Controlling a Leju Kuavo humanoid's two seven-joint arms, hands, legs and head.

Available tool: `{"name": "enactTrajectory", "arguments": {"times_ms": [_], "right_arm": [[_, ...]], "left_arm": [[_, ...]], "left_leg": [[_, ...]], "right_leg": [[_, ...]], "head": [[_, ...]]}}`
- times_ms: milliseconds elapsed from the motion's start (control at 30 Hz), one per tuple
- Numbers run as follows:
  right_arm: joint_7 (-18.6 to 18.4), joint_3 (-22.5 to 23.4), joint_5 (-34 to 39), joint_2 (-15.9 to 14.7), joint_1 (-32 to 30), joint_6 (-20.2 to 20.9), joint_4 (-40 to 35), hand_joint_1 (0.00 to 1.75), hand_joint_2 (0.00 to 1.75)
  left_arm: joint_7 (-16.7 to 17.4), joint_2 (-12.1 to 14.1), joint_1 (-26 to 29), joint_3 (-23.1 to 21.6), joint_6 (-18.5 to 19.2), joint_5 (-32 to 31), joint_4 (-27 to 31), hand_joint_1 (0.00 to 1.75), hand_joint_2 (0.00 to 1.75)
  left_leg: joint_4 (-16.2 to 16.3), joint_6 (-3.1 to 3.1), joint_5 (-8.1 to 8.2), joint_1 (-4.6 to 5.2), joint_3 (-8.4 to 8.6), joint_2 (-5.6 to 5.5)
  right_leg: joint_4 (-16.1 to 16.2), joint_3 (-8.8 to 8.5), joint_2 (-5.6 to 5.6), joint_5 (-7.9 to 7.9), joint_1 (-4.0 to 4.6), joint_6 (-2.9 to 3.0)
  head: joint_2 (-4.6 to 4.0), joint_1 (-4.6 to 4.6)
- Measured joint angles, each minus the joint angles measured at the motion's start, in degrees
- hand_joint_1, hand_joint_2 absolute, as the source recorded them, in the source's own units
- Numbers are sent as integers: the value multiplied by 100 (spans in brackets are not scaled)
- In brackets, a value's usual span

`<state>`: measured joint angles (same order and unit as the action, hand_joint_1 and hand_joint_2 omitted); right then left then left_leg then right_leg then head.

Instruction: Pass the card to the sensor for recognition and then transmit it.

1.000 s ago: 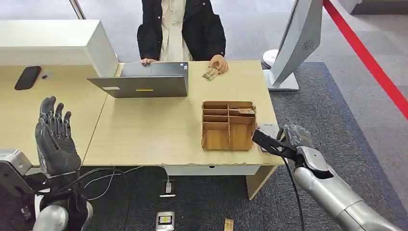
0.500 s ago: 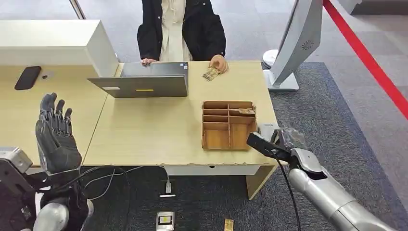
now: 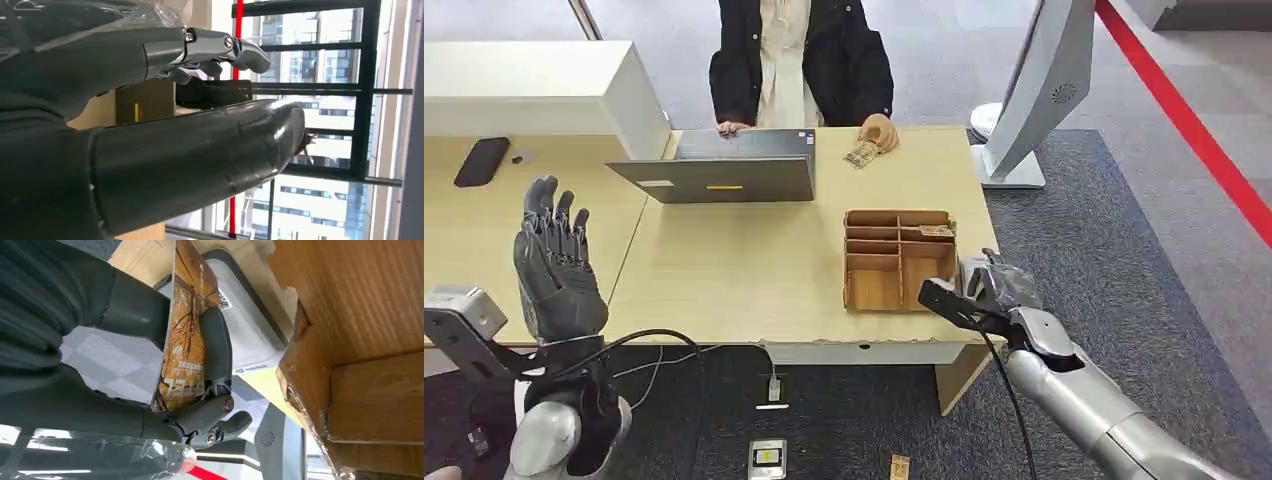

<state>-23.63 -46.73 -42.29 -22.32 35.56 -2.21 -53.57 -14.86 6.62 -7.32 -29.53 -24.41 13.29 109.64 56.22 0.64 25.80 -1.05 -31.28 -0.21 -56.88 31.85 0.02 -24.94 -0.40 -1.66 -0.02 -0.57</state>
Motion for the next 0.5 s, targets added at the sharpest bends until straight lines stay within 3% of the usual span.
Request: {"name": "enactTrajectory", "arguments": {"times_ms": [267, 367, 500], "right_arm": [[-9, -13, 28, 35, -4, -249, 76, 175, 175], [-230, 9, -26, 33, -6, -634, -44, 175, 175], [-605, 87, -236, -22, -1, -813, -426, 175, 175]], "left_arm": [[-24, -39, -9, -11, -96, 2, -127, 0, 0], [-13, -39, 60, -9, -201, -50, -134, 0, 0], [18, -35, 176, -9, -260, -103, -125, 0, 0]], "left_leg": [[0, 0, 0, 0, -1, 1], [0, 0, 0, 0, 0, 1], [0, 0, 0, 0, 0, 0]], "right_leg": [[0, 1, 0, 0, 0, 0], [0, 0, 0, 0, 0, 0], [0, 1, 0, 0, 0, 0]], "head": [[0, 2], [0, 2], [0, 0]]}}
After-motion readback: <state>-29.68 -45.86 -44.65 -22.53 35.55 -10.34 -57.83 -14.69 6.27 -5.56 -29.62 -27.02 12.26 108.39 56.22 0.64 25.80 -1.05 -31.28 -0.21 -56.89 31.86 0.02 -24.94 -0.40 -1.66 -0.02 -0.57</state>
